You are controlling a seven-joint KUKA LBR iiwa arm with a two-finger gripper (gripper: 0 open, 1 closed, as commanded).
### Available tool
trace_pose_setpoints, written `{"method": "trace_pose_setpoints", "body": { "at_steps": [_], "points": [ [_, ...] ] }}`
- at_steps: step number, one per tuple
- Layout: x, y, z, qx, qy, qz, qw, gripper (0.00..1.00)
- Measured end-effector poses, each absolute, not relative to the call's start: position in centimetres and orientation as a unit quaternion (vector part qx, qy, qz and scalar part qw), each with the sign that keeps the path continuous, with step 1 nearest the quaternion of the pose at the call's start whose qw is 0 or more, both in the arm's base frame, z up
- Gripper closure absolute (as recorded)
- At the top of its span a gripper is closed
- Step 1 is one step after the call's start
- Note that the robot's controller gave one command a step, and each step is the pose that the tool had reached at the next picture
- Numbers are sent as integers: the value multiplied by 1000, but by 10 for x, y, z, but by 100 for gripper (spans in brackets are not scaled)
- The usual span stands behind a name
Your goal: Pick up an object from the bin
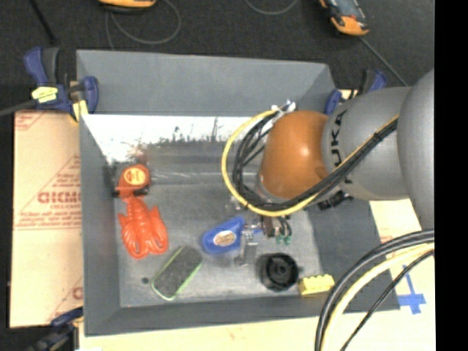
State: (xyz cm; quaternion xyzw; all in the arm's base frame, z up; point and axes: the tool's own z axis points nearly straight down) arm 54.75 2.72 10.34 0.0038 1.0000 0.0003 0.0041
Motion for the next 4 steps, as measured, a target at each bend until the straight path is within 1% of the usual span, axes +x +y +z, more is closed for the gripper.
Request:
{"method": "trace_pose_setpoints", "body": {
  "at_steps": [1,2,3,4],
  "points": [
    [572,25,75,-91,996,0,1,0],
    [577,19,73,-42,999,1,2,0],
    [573,24,75,-90,996,-1,1,100],
    [573,24,75,-90,996,0,1,100]
  ]
}}
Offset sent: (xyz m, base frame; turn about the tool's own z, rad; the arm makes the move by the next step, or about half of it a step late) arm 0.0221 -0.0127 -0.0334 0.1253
